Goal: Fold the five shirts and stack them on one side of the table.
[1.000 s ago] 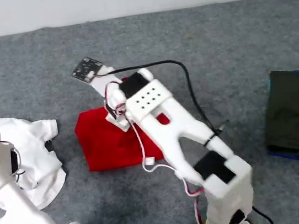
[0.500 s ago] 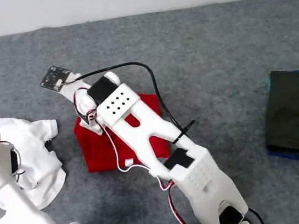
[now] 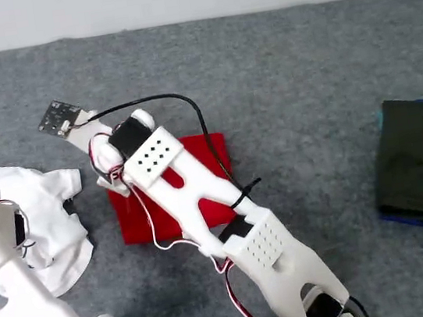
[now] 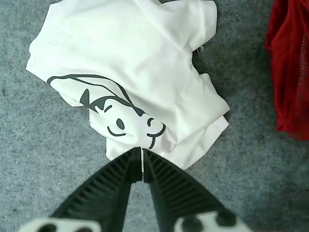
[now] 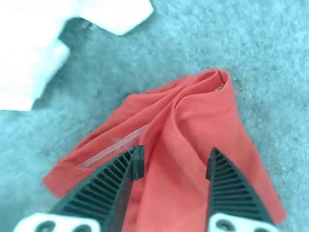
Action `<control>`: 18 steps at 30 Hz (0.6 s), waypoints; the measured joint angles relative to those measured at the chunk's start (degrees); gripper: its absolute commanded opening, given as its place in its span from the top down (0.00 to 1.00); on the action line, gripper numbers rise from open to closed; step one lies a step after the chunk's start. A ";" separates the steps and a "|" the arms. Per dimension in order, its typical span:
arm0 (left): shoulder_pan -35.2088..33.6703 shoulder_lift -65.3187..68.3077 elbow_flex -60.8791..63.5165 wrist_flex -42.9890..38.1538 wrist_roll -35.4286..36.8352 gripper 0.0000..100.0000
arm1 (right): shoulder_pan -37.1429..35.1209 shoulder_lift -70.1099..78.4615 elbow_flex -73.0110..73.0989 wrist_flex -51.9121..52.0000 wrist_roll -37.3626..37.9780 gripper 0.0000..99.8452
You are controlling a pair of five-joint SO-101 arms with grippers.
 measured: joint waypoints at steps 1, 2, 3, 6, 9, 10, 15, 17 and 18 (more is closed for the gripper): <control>0.00 0.00 0.00 0.00 0.00 0.98 | -0.09 0.00 -1.49 1.58 0.00 0.78; 0.00 0.00 0.00 0.00 0.00 0.98 | -0.09 0.00 -3.08 3.52 0.00 0.80; 0.00 0.00 0.00 0.00 0.00 0.98 | 0.09 0.00 -4.48 5.54 0.00 0.84; 0.00 0.00 0.00 0.00 0.00 0.98 | 2.90 0.00 -5.63 7.74 0.09 1.00; 0.00 0.00 0.00 0.00 0.00 0.98 | 8.44 0.53 -5.63 7.74 1.76 0.97; 0.00 0.00 0.00 0.00 0.00 0.98 | 10.11 0.62 -5.27 7.74 2.99 0.99; 0.00 0.00 0.00 0.00 0.00 0.98 | 15.56 2.55 0.88 7.74 7.12 0.99; 0.00 0.00 0.00 0.00 0.00 0.98 | 15.82 3.87 3.25 7.74 8.26 0.99; 0.00 0.00 0.00 0.00 0.00 0.98 | 15.65 4.66 3.87 7.74 8.44 0.99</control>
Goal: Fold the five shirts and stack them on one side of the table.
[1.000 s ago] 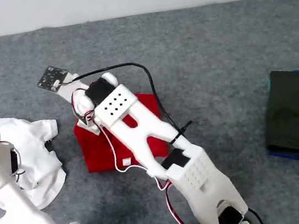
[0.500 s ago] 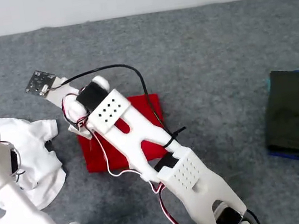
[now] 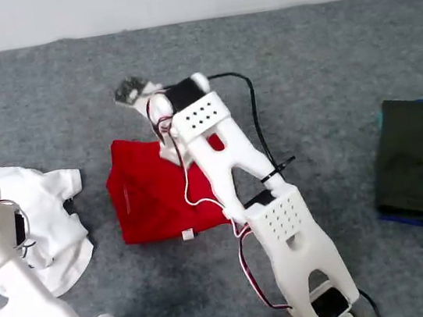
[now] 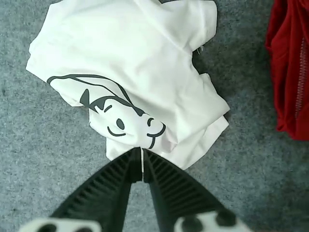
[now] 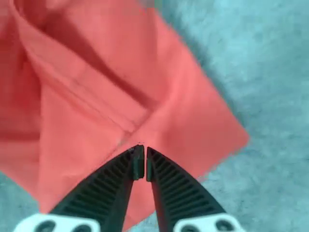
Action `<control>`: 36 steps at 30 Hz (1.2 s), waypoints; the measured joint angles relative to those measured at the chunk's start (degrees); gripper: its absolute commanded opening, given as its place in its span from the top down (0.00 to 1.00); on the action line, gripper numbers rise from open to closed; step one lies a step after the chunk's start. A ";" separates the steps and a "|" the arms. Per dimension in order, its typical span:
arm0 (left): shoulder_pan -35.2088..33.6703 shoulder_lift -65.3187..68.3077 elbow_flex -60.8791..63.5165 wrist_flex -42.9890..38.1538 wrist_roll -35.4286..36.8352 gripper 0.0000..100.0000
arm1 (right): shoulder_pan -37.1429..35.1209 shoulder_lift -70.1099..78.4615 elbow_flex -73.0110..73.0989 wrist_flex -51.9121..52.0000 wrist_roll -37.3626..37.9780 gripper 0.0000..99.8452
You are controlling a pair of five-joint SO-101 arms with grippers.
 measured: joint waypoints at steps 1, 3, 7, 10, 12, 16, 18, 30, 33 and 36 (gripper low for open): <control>0.00 0.00 0.00 0.00 0.00 0.98 | -0.62 0.79 0.53 0.00 0.18 0.99; 0.00 0.00 0.00 0.00 0.00 0.98 | -2.64 2.11 0.88 0.00 0.26 0.99; -1.41 0.00 0.00 0.00 0.00 0.98 | -10.20 3.16 0.88 0.00 0.26 0.99; -3.69 0.00 0.00 0.00 0.00 0.98 | -16.44 3.08 0.88 0.00 0.35 0.99; -5.36 0.00 0.00 -0.62 0.00 0.98 | -19.60 2.29 0.88 0.00 0.35 0.99; -8.26 0.00 0.00 -2.02 0.00 0.98 | -21.27 -4.92 0.88 0.00 0.44 0.99; -8.88 0.00 0.00 -2.20 0.00 0.98 | -20.40 -8.70 1.58 0.00 0.44 0.99; -9.32 0.00 0.00 -2.37 0.00 0.98 | -9.23 -10.02 5.36 0.00 0.70 0.99; -10.20 0.00 0.00 -2.37 1.67 0.98 | -10.81 -4.48 5.36 0.00 0.70 0.99; -13.19 0.00 -0.44 -2.37 4.31 0.98 | -14.95 -2.11 5.36 0.09 0.44 0.99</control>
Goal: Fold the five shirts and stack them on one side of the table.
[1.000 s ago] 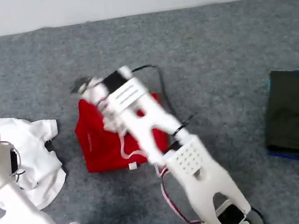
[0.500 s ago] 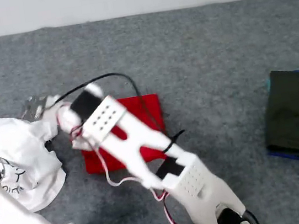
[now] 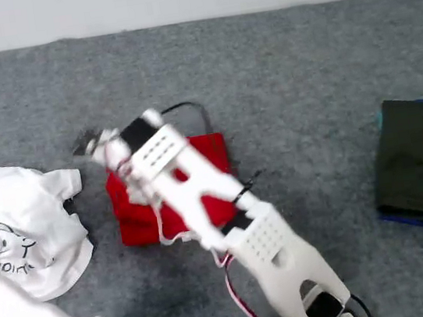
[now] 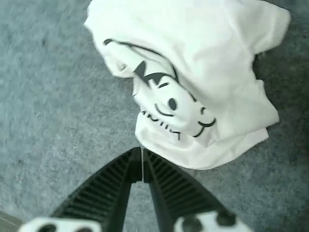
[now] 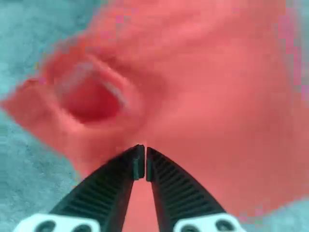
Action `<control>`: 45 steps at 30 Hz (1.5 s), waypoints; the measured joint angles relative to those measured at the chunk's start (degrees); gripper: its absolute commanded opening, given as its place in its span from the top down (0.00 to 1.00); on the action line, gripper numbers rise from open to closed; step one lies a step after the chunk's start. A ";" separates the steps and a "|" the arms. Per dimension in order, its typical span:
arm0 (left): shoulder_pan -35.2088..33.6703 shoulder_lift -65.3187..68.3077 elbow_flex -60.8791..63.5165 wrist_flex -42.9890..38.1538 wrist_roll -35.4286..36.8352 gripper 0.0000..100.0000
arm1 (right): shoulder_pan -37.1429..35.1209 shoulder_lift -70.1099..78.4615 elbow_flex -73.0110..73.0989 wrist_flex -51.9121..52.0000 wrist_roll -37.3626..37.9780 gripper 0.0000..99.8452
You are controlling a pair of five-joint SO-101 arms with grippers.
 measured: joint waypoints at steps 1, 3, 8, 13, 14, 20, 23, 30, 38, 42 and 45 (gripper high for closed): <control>-1.23 0.00 -0.62 0.00 0.35 0.98 | -1.85 0.18 0.00 0.00 -0.79 0.99; -3.69 0.00 -1.93 0.00 0.79 0.98 | -5.36 0.26 0.00 0.00 -1.93 0.99; -6.42 0.00 -2.99 0.00 0.88 0.98 | -9.23 -0.35 0.00 0.00 -2.55 0.99; -6.33 0.00 -2.99 0.00 0.88 0.98 | -6.07 -7.30 0.00 0.00 -2.55 0.99; -6.33 0.00 -2.99 0.00 0.88 0.98 | -4.84 -8.88 0.79 0.00 -2.55 0.99; -6.33 0.00 -2.99 0.00 0.88 0.98 | 2.64 -19.60 14.59 0.00 -2.73 0.99; -6.33 0.00 -2.99 0.00 0.88 0.98 | 4.66 -26.20 24.62 0.00 -4.92 0.99; -6.33 0.00 -2.99 0.00 0.88 0.98 | 12.31 -31.56 37.54 0.00 -14.86 0.99; -6.33 0.00 -2.99 0.00 0.88 0.98 | 14.33 -25.05 44.57 -5.36 -18.64 0.99; -6.33 0.00 -2.90 0.00 0.88 0.98 | 14.42 -23.21 44.31 -5.19 -19.16 0.99; -6.33 0.00 -2.55 0.00 0.88 0.98 | 14.42 -24.44 42.02 -2.02 -19.16 0.99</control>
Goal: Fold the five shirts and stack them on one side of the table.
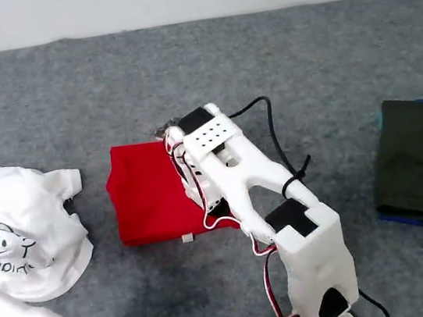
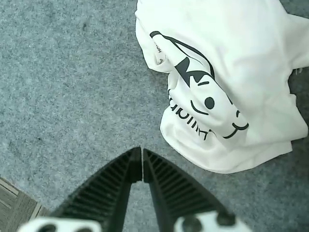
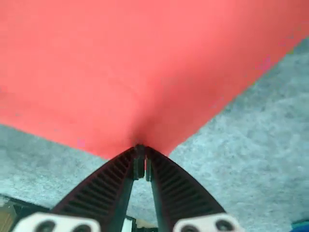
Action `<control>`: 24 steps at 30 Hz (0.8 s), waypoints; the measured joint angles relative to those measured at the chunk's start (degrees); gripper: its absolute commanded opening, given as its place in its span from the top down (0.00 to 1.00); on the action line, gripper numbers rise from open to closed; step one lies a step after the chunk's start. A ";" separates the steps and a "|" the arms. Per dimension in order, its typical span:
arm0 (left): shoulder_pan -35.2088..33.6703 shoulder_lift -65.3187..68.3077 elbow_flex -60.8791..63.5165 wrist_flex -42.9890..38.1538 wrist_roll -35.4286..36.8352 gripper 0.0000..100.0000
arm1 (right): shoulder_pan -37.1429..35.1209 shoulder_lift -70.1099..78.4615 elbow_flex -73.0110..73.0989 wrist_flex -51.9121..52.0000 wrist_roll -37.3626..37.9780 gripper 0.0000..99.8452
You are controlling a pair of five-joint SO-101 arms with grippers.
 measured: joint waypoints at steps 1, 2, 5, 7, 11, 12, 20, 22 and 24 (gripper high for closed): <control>0.00 0.00 0.00 0.00 0.00 0.98 | 0.00 -1.41 -0.62 0.88 0.00 0.99; 0.00 0.00 0.00 0.00 0.00 0.98 | 0.09 -2.90 -1.05 1.41 0.00 0.98; 0.00 0.00 0.00 0.00 0.00 0.98 | 1.23 -7.82 -1.41 1.85 0.00 0.87; 0.00 0.00 0.00 0.00 0.00 0.98 | 1.32 -9.58 -1.23 1.93 0.00 0.76; 0.00 0.00 0.00 0.00 0.00 0.98 | 1.14 -10.02 1.05 1.93 -3.52 0.68; 0.00 0.00 0.00 0.00 0.00 0.98 | 1.14 -9.85 1.14 1.93 -4.57 0.68; 0.00 0.00 0.00 0.00 0.00 0.98 | -3.08 -0.70 1.05 -4.22 -5.98 0.68; 0.00 0.00 0.00 0.00 0.00 0.98 | -3.78 1.58 1.05 -5.54 -5.98 0.68; 0.00 0.00 0.00 0.00 0.00 0.98 | -3.96 3.96 1.05 -6.59 -6.07 0.68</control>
